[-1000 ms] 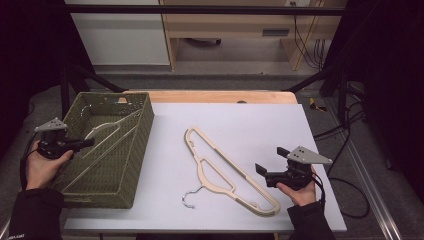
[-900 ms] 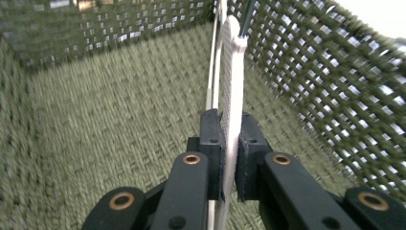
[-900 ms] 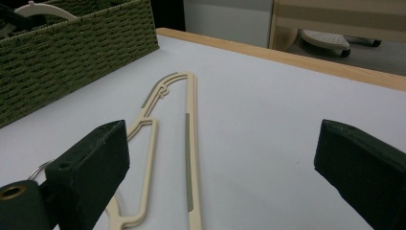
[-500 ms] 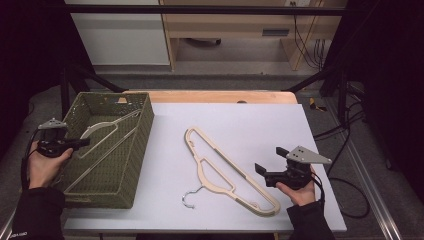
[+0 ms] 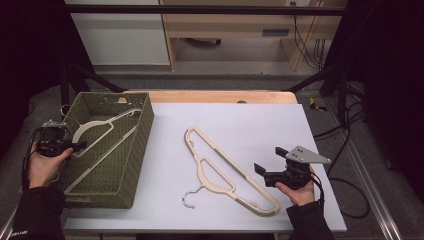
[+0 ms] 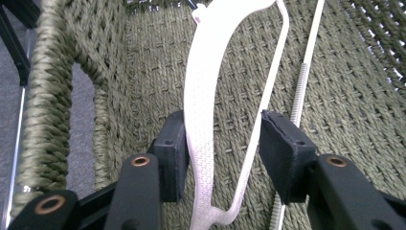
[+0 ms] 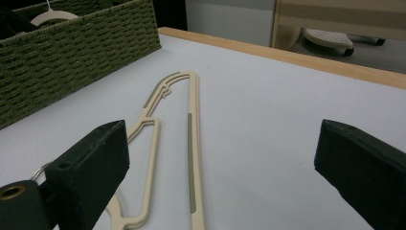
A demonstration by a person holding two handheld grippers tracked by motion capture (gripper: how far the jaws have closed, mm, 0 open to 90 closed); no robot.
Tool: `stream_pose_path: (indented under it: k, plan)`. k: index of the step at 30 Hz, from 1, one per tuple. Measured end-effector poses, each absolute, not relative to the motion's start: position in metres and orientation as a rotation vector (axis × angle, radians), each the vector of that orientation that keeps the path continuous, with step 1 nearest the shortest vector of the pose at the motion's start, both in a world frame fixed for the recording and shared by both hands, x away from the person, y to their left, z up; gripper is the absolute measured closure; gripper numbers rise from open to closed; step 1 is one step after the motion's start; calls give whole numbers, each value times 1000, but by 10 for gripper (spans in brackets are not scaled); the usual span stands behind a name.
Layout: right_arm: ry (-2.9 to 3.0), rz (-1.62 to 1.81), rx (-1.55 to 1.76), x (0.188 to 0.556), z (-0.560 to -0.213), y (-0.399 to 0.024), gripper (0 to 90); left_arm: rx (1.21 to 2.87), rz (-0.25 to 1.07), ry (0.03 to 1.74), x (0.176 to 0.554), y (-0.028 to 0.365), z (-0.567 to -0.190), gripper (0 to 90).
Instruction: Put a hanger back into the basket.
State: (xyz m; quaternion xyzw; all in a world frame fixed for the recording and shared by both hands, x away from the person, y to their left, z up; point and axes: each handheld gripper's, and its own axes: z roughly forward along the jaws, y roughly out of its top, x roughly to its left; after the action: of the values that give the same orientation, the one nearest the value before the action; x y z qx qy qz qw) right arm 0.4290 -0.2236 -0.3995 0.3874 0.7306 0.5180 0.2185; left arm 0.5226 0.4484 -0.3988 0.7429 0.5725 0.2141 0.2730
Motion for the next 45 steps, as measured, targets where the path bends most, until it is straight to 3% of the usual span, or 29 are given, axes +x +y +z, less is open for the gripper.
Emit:
stream_pose_path:
  k: [9,16,24,33,42,45]
  plan:
    - [2025,1435,1069,429,-400,-223,53,2013,555,1573,524,448,-402,483]
    - [2023,1436,1069,428,-399,-223,53,2018,557,1551,519,443,-396,395]
    - [2018,1439,1068,428,-399,-223,52,1958,591,1549,509,448,-388,386]
    - [2003,1455,1076,425,-396,-224,52,1882,642,1412,493,437,-365,361]
    - [1994,1463,1056,423,-394,-226,52,1786,678,1182,472,396,-343,150]
    - [1990,1469,1053,422,-393,-226,53,1771,667,1114,465,378,-338,119]
